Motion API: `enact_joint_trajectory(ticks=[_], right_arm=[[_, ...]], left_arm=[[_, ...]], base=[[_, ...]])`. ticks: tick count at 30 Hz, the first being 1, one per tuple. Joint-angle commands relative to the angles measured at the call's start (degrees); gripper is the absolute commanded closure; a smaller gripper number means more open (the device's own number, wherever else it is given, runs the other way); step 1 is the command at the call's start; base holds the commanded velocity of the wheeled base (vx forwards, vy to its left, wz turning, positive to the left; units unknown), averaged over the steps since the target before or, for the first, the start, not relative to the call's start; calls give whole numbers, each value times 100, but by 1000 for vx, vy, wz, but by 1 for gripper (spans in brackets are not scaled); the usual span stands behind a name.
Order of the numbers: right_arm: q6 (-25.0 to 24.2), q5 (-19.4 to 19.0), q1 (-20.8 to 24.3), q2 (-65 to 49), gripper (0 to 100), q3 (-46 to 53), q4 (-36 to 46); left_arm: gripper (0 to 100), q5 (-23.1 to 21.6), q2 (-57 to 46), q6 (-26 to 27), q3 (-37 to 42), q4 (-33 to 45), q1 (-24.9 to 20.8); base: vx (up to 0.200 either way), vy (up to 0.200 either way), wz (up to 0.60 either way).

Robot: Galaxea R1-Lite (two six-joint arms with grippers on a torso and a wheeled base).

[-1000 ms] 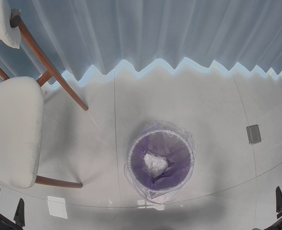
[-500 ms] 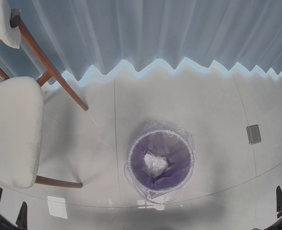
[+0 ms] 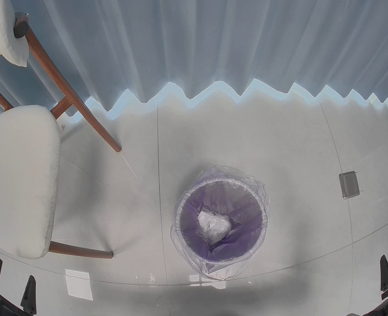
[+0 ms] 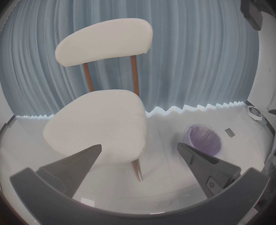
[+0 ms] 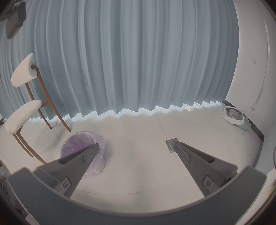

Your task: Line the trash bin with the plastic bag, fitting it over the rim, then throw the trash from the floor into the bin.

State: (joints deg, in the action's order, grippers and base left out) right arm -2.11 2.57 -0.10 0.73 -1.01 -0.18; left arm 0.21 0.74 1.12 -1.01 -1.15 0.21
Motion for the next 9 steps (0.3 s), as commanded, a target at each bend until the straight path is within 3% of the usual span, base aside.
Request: enact_joint_trajectory(ticks=[1, 9], right_arm=[[-9, 6, 1, -73, 0, 101, -8], [0, 6, 1, -64, 0, 101, -8]], left_arm=[[0, -47, -57, -24, 92, 88, -21], [0, 14, -57, -139, 101, 123, -21]], base=[[0, 0, 0], [0, 0, 0]])
